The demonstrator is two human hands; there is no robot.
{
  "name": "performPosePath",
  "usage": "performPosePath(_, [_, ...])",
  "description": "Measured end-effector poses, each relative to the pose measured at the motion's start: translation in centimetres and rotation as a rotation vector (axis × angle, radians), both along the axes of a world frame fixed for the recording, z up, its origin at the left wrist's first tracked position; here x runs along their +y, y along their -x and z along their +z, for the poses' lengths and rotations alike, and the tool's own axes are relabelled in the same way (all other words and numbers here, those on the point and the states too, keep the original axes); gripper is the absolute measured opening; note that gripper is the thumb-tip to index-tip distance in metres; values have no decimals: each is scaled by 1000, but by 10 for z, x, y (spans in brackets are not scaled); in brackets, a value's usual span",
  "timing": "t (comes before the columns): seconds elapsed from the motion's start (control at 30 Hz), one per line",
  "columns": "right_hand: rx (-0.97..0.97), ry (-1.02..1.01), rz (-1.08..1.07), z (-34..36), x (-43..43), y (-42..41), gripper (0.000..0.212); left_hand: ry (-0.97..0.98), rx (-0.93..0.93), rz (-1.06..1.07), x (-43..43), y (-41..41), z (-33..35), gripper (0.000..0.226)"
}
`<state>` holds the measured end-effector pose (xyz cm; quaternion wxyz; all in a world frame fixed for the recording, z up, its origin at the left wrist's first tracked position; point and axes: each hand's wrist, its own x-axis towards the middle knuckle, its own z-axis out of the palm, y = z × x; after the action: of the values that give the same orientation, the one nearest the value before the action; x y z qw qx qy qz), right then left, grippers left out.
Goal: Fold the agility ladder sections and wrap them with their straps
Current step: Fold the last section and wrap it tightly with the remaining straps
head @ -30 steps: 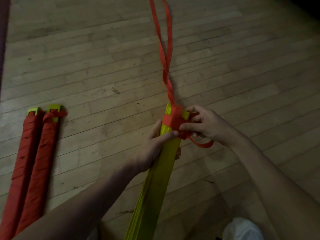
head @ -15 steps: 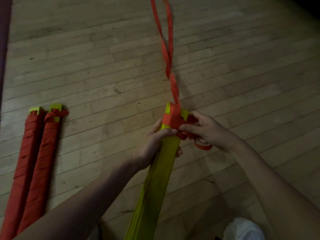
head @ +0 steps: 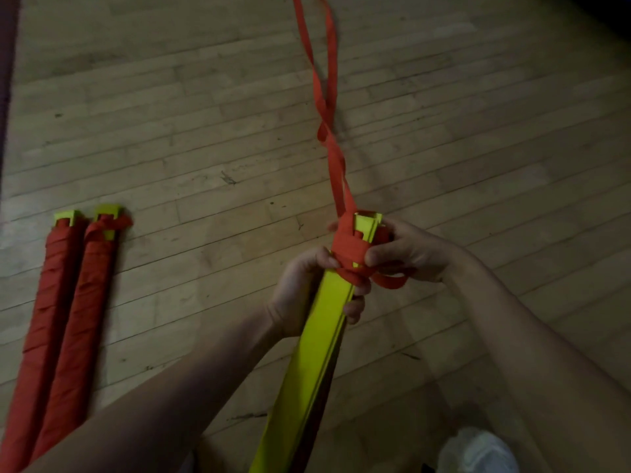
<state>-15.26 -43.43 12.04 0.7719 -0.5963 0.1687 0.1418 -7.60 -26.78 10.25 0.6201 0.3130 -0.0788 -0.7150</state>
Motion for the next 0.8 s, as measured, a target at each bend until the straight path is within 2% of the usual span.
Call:
performPosePath(0.03, [-9,-42,-1,-1,2,-1,81,26,36,-23,0,-1,-1,29])
performPosePath(0.07, [-14,-68,-17,-3,3,-2,74,43,69,-40,0,-2,-3,30])
performPosePath(0.13, [-29,-84,-50,-2,8,-3,50,48,107,-54,-1,-2,-6,31])
performPosePath(0.27, [-30,-56,-100,-2,11,-2,24,-6,44,-32,0,-6,-10,44])
performPosePath(0.37, [-28,-31,-131,-9,10,-1,32,-123,-160,33,6,-7,-10,56])
performPosePath(0.43, [-39,-24,-135,-10,11,-1,26,-155,-271,61,9,-3,-9,54])
performPosePath(0.5, [-40,-30,-125,-7,13,0,16,-146,-294,72,9,2,-8,53])
performPosePath(0.73, [-27,27,-86,-6,12,1,12,-199,-321,134,9,6,-10,50])
performPosePath(0.8, [-20,52,-82,-8,15,1,23,-182,-316,124,11,4,-9,49])
